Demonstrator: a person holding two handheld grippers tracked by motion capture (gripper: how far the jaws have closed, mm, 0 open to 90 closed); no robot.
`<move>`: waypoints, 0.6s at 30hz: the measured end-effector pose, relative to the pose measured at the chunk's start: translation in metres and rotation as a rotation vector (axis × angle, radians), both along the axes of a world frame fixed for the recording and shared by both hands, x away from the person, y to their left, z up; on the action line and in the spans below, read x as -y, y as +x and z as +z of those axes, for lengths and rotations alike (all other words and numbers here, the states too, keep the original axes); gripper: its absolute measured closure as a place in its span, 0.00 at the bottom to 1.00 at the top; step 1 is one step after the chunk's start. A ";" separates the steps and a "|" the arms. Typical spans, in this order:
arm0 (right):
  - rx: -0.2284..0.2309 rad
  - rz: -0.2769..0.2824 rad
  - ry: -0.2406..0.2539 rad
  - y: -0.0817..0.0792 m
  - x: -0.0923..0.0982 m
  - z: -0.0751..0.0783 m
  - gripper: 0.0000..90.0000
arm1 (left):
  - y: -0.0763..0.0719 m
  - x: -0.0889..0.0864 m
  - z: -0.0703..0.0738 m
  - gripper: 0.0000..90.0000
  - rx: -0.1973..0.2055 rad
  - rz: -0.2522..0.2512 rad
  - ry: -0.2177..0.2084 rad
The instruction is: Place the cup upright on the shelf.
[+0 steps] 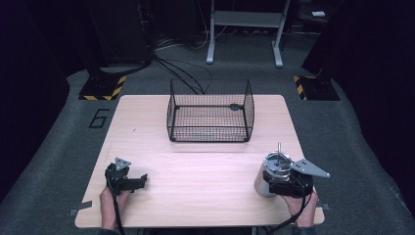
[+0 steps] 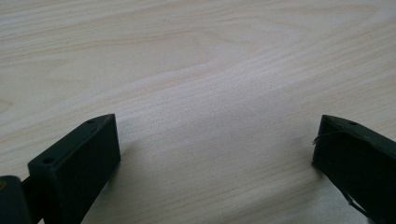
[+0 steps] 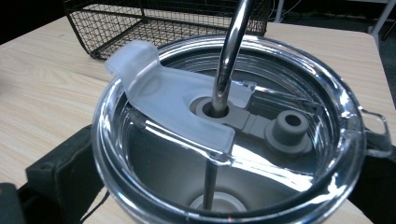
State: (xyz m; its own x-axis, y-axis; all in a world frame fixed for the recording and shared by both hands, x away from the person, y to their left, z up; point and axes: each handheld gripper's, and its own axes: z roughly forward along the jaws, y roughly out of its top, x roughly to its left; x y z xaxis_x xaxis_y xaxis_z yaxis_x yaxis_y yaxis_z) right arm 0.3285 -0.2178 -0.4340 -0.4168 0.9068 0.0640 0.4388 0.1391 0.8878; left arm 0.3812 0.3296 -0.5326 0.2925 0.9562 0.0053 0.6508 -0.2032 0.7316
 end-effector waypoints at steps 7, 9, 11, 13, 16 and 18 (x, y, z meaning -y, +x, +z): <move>0.008 0.005 0.008 0.004 -0.001 0.001 0.00 | 0.000 0.000 0.000 0.01 0.001 0.001 0.000; 0.012 0.001 0.009 0.004 -0.001 0.001 0.00 | 0.000 0.000 0.000 0.01 0.000 0.000 0.000; 0.008 -0.005 0.002 0.005 -0.002 0.001 0.00 | 0.000 0.000 0.000 0.01 0.001 0.000 0.001; 0.007 -0.008 0.000 0.005 -0.003 0.001 0.00 | 0.000 0.000 0.000 0.01 0.000 0.000 0.000; 0.007 -0.011 -0.001 0.005 -0.004 0.000 0.00 | 0.000 0.000 0.000 0.01 0.000 0.001 -0.001; 0.009 -0.019 -0.008 0.006 -0.005 -0.001 0.01 | 0.000 0.000 0.000 0.01 0.000 0.001 -0.001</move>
